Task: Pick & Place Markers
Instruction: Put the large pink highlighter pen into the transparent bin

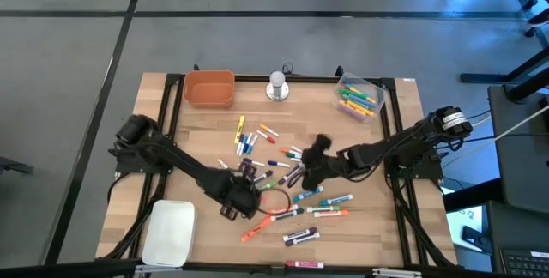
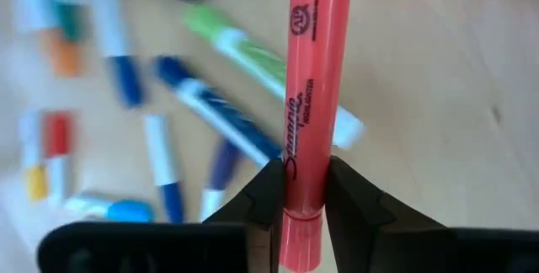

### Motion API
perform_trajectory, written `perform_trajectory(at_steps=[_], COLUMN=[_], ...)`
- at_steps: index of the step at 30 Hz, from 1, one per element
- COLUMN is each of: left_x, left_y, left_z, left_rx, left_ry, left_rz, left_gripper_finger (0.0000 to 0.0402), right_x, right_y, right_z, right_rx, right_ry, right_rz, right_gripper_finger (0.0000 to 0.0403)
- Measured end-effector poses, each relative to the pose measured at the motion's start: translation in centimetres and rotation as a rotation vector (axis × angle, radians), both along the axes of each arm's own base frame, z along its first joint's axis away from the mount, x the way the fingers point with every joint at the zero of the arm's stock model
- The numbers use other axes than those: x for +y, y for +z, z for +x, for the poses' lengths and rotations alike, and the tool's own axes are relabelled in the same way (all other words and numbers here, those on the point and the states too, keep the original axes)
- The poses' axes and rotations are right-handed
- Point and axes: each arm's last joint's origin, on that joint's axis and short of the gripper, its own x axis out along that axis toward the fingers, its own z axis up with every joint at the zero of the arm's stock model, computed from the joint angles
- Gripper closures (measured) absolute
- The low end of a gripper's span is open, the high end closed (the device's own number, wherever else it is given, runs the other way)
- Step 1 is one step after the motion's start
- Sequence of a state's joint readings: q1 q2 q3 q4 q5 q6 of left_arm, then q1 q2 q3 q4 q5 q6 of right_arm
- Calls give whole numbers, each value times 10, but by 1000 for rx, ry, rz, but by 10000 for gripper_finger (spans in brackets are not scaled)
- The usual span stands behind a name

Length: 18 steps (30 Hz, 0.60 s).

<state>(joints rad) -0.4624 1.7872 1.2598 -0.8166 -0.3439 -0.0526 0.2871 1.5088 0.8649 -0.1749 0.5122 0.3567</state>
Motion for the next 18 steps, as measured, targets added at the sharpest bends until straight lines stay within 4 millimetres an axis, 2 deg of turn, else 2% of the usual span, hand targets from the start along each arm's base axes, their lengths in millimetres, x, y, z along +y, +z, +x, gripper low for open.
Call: perform_trajectory(at_steps=[3,6,9,13,18], left_x=[10,24,46,78,105], left_y=[20,20,11,-2,-11], left_z=[-1,-8,-16,-25,-31], left_rx=[-135,-270,-453,-773,-1031], left_ry=[107,105,108,217,270], left_rz=[-16,-115,-319,-526,-623], left_gripper_finger=[343,343,343,343,343], right_x=[7,7,2,-3,-7], right_y=[-5,-11,-17,-23,-11], right_z=[4,2,-2,-7,-6], right_rx=[-154,-272,-313,-368,-583], right_ry=[213,276,256,213,81], right_rz=[120,163,190,231,229], right_gripper_finger=[161,161,161,161,161])
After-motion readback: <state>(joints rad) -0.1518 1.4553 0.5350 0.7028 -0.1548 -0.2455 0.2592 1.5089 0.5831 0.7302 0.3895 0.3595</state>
